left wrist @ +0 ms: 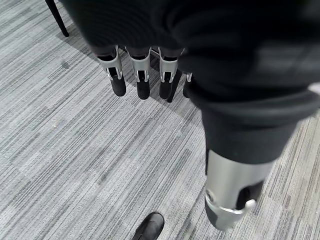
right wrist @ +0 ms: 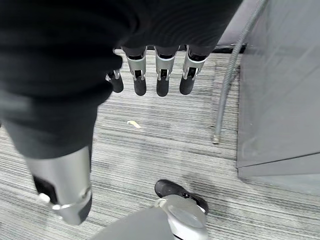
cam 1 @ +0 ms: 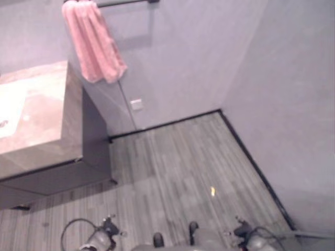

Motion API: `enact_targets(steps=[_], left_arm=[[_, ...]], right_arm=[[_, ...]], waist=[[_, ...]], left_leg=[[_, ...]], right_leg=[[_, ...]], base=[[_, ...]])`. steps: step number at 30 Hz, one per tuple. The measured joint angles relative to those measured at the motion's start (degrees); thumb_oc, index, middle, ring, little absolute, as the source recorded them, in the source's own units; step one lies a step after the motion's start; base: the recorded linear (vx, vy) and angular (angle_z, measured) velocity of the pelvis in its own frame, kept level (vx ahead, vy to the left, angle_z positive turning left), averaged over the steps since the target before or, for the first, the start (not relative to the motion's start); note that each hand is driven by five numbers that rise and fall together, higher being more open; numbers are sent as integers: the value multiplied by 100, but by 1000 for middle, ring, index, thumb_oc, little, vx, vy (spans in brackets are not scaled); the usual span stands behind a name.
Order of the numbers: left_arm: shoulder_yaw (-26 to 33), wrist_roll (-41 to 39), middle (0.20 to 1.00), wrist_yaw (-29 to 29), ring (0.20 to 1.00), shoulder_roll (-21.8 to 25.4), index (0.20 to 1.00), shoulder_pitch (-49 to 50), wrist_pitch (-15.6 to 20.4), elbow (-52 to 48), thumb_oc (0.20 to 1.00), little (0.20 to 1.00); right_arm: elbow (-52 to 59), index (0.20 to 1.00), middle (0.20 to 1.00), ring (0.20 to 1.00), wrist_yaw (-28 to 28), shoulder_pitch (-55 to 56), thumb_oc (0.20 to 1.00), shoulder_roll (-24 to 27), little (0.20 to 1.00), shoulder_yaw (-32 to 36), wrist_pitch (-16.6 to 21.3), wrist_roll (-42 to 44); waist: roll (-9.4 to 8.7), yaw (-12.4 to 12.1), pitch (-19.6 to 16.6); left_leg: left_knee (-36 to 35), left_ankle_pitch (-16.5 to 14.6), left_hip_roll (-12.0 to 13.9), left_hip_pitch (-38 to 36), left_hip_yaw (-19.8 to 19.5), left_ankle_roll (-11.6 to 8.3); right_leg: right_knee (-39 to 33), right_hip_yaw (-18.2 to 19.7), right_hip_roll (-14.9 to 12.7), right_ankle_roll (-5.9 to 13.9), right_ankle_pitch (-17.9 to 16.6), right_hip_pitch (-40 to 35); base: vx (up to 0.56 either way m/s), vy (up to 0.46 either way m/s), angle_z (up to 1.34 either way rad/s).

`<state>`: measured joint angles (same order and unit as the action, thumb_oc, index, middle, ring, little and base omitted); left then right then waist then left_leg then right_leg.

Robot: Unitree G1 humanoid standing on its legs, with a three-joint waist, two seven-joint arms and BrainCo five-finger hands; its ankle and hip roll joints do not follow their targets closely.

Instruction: Put brush and paste in cup on sink, flatten towel.

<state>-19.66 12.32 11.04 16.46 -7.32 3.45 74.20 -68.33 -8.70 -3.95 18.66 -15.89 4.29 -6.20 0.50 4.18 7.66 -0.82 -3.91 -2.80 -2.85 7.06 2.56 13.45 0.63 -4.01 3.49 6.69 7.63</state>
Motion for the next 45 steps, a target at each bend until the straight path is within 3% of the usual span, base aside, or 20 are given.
enact_targets(steps=[9,14,25,27,31,32,33,36,37,38,40,41,43,44,45], left_arm=[[71,-135,1000,42,1000,158,1000,201,118,-775,1000,1000],[413,-356,1000,132,1000,387,1000,669,158,-2474,1000,1000],[523,-351,1000,111,1000,544,1000,969,126,-2744,1000,1000],[528,-351,1000,111,1000,545,1000,987,121,-2770,1000,1000],[695,-352,1000,110,1000,604,1000,1038,111,-2969,1000,1000],[698,-352,1000,110,1000,622,1000,1022,104,-2970,1000,1000],[722,-353,1000,108,1000,663,1000,1026,98,-2953,1000,1000],[733,-360,1000,114,1000,634,1000,865,80,-2711,1000,1000],[735,-420,1000,125,1000,548,1000,767,79,-2495,1000,1000],[715,-474,1000,119,1000,502,1000,727,72,-2323,1000,1000],[728,-555,1000,132,1000,363,1000,662,79,-2055,1000,1000],[789,-744,1000,149,1000,260,1000,658,62,-1829,1000,1000],[785,-914,1000,147,1000,240,1000,567,58,-1833,1000,1000],[739,-924,1000,155,1000,223,1000,464,71,-1751,1000,1000],[671,-969,1000,153,1000,175,1000,273,66,-1669,1000,1000]], right_arm=[[249,1000,1000,1000,15,-145,1000,30,1000,-2,138,234],[739,1000,1000,1000,22,-278,1000,164,1000,0,230,286],[674,1000,1000,1000,100,-204,1000,165,1000,-2,191,289],[656,1000,1000,1000,102,-202,1000,167,1000,-1,175,290],[931,1000,1000,1000,112,-209,1000,176,1000,-2,172,301],[1072,1000,1000,1000,119,-159,1000,186,1000,-6,166,357],[1144,1000,1000,1000,126,-146,1000,168,1000,-7,195,407],[1139,1000,1000,1000,109,-188,1000,206,1000,-2,196,412],[1245,1000,1000,1000,83,-121,1000,238,1000,-5,188,408],[1250,1000,1000,1000,82,-34,1000,225,1000,-8,187,408],[1193,1000,1000,1000,85,42,1000,232,1000,-15,185,408],[1209,1000,1000,1000,90,109,1000,266,1000,-51,182,408],[1306,1000,1000,1000,90,148,1000,378,1000,-63,181,408],[1338,1000,1000,1000,89,160,1000,426,1000,-21,185,408],[1342,1000,1000,1000,80,192,1000,507,1000,3,185,409]], waist=[[-65,-141,-155],[-63,-352,-187],[-39,-464,-254],[-33,-463,-252],[-99,-458,-116],[-127,-441,-102],[-136,-412,-63],[-198,-482,51],[-242,-460,137],[-228,-429,144],[-232,-422,134],[-147,-458,96],[-164,-426,83],[-223,-370,110],[-293,-328,128]], left_leg=[[112,-25,8,96,-188,-1],[364,-110,-30,198,-342,17],[948,-342,-121,596,-499,95],[1015,-405,-134,632,-489,145],[1090,-450,-104,677,-410,219],[1072,-439,-101,646,-422,224],[1080,-426,-87,662,-444,216],[1101,-426,-91,663,-355,214],[1116,-527,-132,586,-448,84],[1109,-516,-183,490,-509,95],[1084,-633,-149,379,-521,18],[1201,-763,-59,374,-527,-62],[1321,-863,135,369,-602,-177],[1797,-868,170,594,-597,-308],[2833,-857,234,1077,-512,-444]], right_leg=[[-207,-211,-30,5,-48,-170],[-216,-363,-101,8,-46,-269],[-269,-517,-178,76,-89,-255],[-37,-501,-198,102,-99,-128],[1133,-635,-307,148,-106,530],[1471,-552,-218,261,157,814],[1393,-313,77,262,258,920],[951,-661,259,162,250,1094],[714,-755,331,76,148,1063],[533,-730,331,51,44,928],[412,-705,387,-264,-253,752],[254,-816,481,-465,-177,623],[40,-935,675,-695,-256,442],[9,-957,710,-731,-146,369],[-154,-1093,713,-780,-111,159]], base=[[31,19,13],[6,35,18],[4,56,9],[-3,11,-9],[17,-66,-14],[15,-141,4],[14,-140,0],[184,-251,1],[170,-202,28],[236,-285,32],[242,-269,12],[273,-346,12],[220,-302,25],[142,-205,44],[160,-251,43]])
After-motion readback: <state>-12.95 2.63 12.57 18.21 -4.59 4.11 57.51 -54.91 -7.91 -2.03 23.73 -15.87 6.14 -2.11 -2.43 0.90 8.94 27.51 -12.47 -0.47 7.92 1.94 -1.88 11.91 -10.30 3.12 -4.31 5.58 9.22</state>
